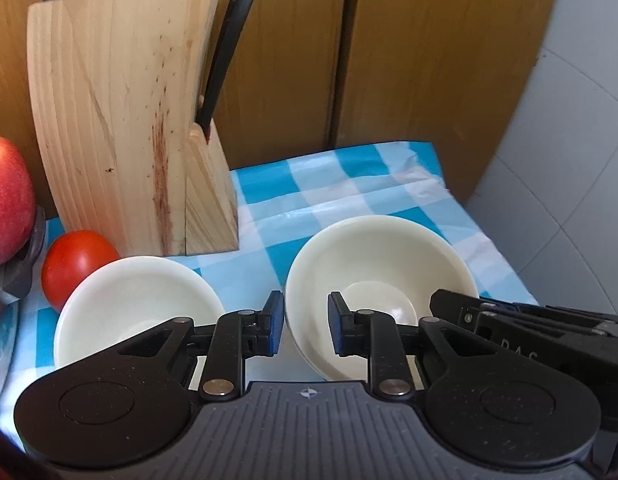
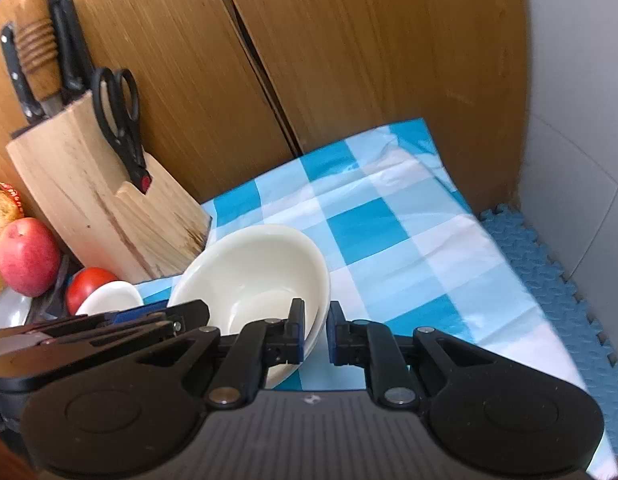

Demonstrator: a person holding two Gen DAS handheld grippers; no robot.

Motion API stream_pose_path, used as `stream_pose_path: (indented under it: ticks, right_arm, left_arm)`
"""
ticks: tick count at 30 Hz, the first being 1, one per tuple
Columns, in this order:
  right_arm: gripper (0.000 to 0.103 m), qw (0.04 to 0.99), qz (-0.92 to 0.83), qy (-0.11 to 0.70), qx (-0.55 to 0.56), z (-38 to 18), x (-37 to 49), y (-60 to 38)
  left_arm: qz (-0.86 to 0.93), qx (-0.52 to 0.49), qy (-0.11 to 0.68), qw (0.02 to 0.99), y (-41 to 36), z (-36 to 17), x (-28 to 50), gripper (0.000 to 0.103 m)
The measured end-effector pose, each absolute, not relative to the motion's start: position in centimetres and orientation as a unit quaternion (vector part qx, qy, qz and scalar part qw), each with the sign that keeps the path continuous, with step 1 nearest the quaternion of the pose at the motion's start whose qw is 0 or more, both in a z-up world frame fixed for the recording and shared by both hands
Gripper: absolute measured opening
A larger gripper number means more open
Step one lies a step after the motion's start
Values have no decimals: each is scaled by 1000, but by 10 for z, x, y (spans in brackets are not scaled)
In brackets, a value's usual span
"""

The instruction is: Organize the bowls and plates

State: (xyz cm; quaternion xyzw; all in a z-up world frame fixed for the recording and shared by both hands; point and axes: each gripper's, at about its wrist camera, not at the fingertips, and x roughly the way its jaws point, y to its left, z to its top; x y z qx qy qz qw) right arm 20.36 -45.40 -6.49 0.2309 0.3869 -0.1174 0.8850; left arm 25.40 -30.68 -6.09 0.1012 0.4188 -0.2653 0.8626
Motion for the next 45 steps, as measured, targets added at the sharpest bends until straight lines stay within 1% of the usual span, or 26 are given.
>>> stream_pose_path:
  ticks: [9,15,25,29,32,36,39,45]
  right_arm:
    - [12,886,-125,384,228,-37,157,-443]
    - [12,877,-139,400,228,-34,120,-439]
    - [12,871,-158,407,224,-33,80,-442]
    - [12,862,-163,425,222,-42,78,-445]
    - [15,852,-163,446,222,-51,77,-447]
    - [15,856,-176,436,215,-52,73,-450]
    - [20,861,-174,423,223,-48,70,-451]
    - [21,866,-186,415,207,-42,75,-450]
  left_arm:
    - [-288,106,414,857,-293,-38,202,31]
    - [-310,101,413,850,-288,-27,163,31]
    - [-324,126,439,829,-295,-50,126,32]
    - [-329,134,441,824,-295,-54,120,32]
    - [-335,136,443,820,-295,-57,117,32]
    - [-330,148,422,831,-294,-51,111,32]
    - [-322,157,408,840,-291,-45,108,33]
    - [-307,170,375,858,-279,-29,103,35]
